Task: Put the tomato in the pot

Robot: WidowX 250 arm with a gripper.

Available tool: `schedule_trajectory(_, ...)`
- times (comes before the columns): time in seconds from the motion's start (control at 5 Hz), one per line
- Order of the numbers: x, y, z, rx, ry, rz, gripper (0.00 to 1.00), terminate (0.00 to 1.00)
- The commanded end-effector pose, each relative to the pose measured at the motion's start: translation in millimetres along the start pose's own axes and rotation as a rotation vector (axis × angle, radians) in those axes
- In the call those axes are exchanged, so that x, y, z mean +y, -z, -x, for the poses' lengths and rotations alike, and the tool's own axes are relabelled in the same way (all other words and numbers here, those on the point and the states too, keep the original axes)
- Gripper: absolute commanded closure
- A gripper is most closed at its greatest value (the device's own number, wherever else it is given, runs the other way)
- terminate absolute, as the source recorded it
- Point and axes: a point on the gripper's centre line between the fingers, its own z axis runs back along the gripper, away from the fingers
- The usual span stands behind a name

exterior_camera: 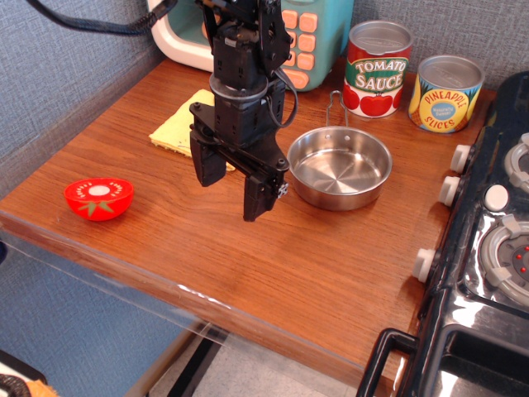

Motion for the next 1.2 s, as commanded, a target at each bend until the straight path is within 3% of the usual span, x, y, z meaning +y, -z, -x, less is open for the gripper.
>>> schedule_trajectory(0.0, 0, 0, 0, 0.0, 0.0, 0.0, 0.0, 0.0)
schedule_trajectory(0.4, 51, -19, 45, -0.031, -0.05, 0.037, 0.0, 0.0)
schedule_trajectory(0.6, 76, -26, 71, -0.01, -0.054, 0.034, 0.0, 0.0)
schedule_trajectory(0.8, 96, -20, 83, 0.026, -0.032, -0.018, 0.0, 0.0)
schedule_trajectory(1.0, 108, -5, 79, 0.053, -0.026, -0.034, 0.0, 0.0)
